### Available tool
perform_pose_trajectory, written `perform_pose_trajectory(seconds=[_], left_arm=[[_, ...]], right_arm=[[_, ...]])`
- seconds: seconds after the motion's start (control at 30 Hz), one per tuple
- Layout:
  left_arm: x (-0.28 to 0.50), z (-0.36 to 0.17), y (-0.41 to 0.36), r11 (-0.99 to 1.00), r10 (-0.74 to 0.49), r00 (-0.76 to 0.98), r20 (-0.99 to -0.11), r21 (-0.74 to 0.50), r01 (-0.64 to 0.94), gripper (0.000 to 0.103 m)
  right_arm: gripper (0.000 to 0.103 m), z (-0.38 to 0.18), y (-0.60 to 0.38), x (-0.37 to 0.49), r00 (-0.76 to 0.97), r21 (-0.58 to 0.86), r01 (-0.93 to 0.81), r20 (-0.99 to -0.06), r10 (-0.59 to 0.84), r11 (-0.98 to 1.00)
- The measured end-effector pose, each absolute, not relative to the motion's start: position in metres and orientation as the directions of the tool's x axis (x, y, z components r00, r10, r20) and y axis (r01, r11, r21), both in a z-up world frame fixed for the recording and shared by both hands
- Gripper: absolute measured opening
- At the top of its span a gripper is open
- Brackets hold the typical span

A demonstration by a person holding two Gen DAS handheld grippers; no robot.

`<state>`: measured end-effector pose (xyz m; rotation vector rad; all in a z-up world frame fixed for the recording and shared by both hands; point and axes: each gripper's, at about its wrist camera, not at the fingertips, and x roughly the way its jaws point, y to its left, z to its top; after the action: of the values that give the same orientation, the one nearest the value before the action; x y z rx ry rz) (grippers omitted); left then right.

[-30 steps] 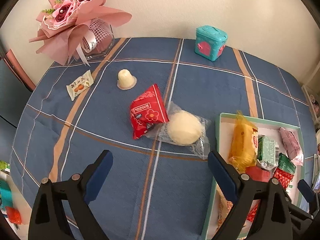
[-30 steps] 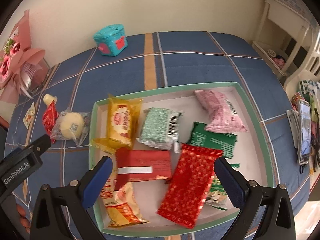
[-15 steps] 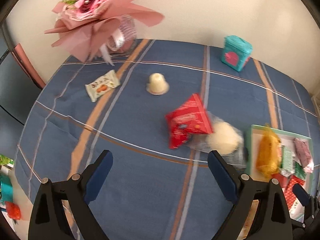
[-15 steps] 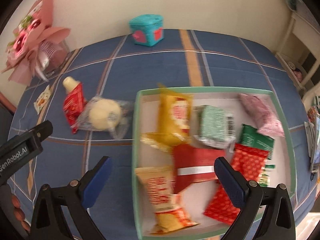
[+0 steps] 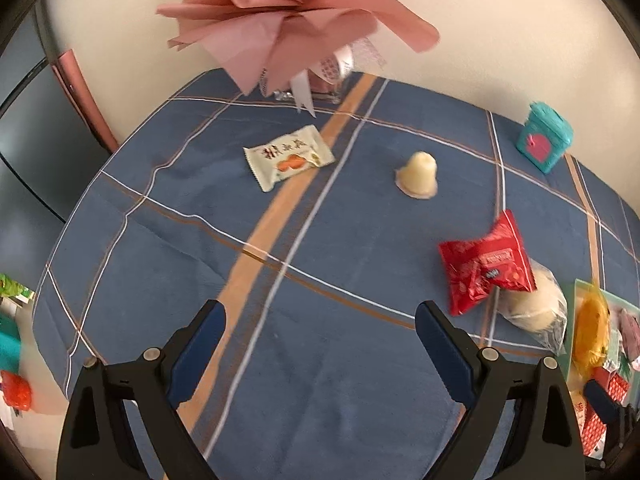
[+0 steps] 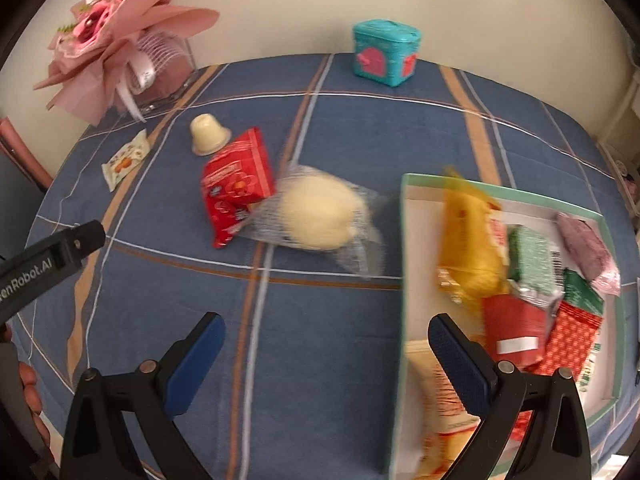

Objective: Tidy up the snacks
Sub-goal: 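Move both grippers back toward the remaining snacks on the tablecloth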

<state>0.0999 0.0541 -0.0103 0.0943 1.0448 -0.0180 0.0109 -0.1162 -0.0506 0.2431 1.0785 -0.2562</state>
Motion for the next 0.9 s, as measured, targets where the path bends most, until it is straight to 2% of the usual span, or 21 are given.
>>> perform_pose_trajectory(seconds=[0.17, 0.27, 0.43, 0.7, 0.9], left_arm=[[0.108, -0.015, 0.071, 0.997, 0.005, 0.500, -0.866, 0.043, 0.064, 0.096], [0.112, -0.020, 0.081, 0.998, -0.028, 0.491, -0.871, 0.000, 0.057, 0.102], [0.119, -0.026, 0.089, 0.997, -0.075, 0.481, -0.874, -0.058, 0.049, 0.102], [0.126, -0.036, 0.090, 0.992, -0.115, 0.449, -0.886, -0.081, 0.094, 0.102], [0.131, -0.045, 0.095, 0.992, -0.123, 0.413, -0.902, -0.107, 0.062, 0.102]], right_arm=[[0.103, -0.054, -0.100, 0.018, 0.473, 0.099, 0.294, -0.879, -0.054, 0.951], [0.103, -0.056, -0.091, 0.022, 0.486, 0.105, 0.286, -0.873, -0.050, 0.953], [0.103, -0.064, -0.083, 0.030, 0.483, 0.110, 0.277, -0.875, -0.039, 0.955], [0.103, -0.070, -0.082, 0.034, 0.474, 0.104, 0.281, -0.879, -0.044, 0.954], [0.103, -0.067, -0.079, 0.040, 0.475, 0.081, 0.260, -0.879, -0.054, 0.962]])
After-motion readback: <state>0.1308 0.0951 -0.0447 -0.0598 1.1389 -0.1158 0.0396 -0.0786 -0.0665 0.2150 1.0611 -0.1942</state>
